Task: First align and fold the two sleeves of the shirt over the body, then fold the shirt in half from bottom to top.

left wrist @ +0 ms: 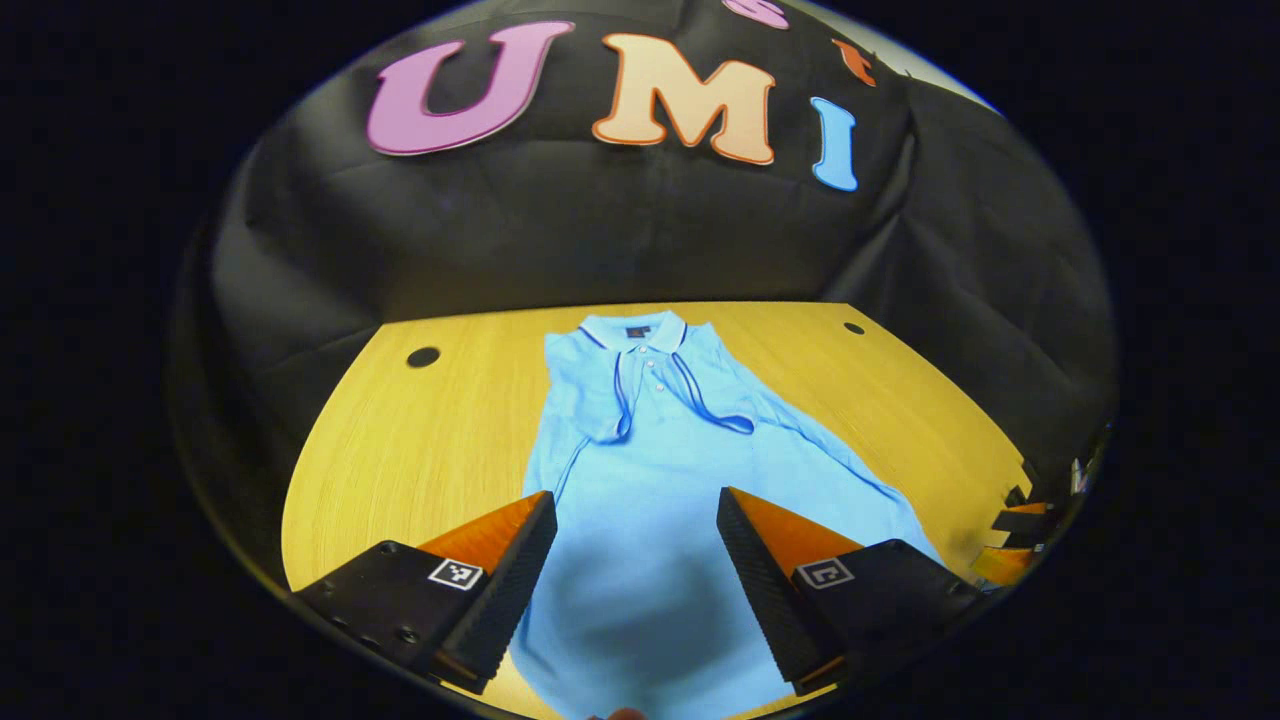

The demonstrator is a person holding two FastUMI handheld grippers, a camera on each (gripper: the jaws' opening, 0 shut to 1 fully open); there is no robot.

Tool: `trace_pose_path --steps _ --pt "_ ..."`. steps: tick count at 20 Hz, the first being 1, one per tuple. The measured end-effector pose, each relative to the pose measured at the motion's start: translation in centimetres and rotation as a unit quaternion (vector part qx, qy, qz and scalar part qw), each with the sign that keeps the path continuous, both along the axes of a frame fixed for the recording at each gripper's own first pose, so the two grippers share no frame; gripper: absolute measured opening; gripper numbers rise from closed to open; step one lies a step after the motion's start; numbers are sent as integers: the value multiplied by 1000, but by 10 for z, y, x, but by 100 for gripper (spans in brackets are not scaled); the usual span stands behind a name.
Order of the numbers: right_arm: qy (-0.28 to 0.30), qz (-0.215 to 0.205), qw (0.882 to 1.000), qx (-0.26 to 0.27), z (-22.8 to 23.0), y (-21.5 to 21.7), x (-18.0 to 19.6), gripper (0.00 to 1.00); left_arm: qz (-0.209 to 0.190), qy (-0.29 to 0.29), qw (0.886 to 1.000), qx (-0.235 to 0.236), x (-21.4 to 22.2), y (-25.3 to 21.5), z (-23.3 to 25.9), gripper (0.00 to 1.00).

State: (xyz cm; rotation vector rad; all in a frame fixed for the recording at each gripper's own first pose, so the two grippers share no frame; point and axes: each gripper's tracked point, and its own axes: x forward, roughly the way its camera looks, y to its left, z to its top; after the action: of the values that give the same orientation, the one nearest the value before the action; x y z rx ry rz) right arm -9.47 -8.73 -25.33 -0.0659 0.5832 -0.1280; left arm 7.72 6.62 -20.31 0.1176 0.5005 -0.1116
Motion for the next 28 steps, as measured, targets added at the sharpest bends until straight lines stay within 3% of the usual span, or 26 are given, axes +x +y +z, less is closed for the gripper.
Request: trace_pose_path --steps 4,5,6,9,16,17,19,21,23,24,25,26,27,28 --pt "25 18 999 -9 -23 1 -14 98 48 21 999 -10 -80 29 -25 96" --pt "32 22 999 -11 -29 1 -18 93 55 29 998 -19 -96 30 -33 96" --pt "38 27 999 -12 -36 1 -24 98 59 38 997 -24 -110 32 -45 96" --pt "59 37 997 -26 -56 -1 -34 98 69 52 995 -46 -136 31 -65 96" --pt "75 38 996 -38 -75 -1 -43 99 82 91 992 -39 -160 32 -112 97" --pt "73 41 996 -44 -76 0 -44 93 85 92 991 -37 -159 32 -115 97" --pt "70 44 995 -46 -76 0 -42 98 90 79 992 -30 -156 32 -115 97" --pt "71 46 995 -44 -76 1 -42 97 100 73 992 -18 -151 34 -118 93" --pt "70 55 995 -41 -78 7 -40 88 116 63 991 11 -145 41 -122 78" --pt "70 62 995 -39 -78 12 -37 72 117 58 991 19 -146 39 -121 57" --pt "72 67 995 -35 -79 15 -36 66 115 51 992 19 -146 36 -117 45" --pt "71 71 994 -31 -80 17 -34 46 113 55 992 11 -146 32 -121 29" --pt "73 73 994 -25 -81 20 -35 37 109 50 993 1 -145 29 -118 25" --pt "77 73 994 -22 -81 20 -34 21 113 56 992 -8 -144 29 -121 12"
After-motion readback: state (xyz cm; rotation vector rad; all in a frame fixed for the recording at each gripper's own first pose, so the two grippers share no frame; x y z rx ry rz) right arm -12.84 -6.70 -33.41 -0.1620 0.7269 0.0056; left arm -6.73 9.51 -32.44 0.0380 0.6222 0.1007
